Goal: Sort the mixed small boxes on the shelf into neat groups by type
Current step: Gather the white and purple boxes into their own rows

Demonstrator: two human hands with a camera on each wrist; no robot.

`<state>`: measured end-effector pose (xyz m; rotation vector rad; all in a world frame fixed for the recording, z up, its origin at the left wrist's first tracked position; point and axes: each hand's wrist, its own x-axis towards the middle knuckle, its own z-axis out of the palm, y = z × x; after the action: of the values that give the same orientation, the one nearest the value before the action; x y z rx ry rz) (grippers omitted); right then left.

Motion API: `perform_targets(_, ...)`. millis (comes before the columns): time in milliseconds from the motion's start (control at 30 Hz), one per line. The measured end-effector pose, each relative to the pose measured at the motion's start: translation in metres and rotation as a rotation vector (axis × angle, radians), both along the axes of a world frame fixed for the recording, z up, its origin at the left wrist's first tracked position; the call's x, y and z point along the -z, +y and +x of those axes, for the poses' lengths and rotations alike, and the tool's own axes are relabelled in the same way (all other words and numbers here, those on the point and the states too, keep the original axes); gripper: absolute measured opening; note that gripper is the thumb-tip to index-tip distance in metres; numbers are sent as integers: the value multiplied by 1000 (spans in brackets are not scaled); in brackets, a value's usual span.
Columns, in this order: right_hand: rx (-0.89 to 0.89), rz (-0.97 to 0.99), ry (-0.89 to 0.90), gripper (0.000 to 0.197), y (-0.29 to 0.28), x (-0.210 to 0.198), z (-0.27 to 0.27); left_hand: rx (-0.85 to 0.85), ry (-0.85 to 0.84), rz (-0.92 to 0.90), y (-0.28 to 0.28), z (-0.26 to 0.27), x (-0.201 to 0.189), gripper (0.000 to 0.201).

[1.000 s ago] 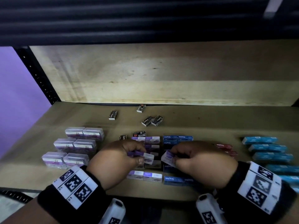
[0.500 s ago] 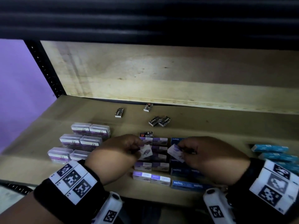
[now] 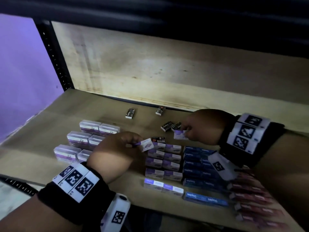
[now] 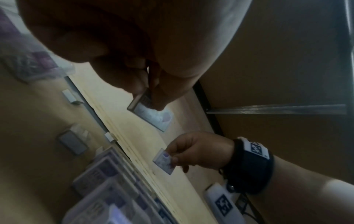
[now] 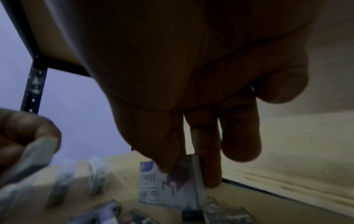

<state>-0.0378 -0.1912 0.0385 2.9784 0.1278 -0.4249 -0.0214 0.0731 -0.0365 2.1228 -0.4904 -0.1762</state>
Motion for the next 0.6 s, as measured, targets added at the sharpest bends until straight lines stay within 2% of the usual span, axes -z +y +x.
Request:
perform_targets(267,-100,-310,230,33,16,27,59,-6,57,-186,7,-2,20,49)
perform_targets(400,-38,-225,213,27,23,33,71,-24,35,-192,10,-2,30,41)
perform_targets(600,-55,-240,276,29,31,45,82,11,78,-270,15,4,36,24)
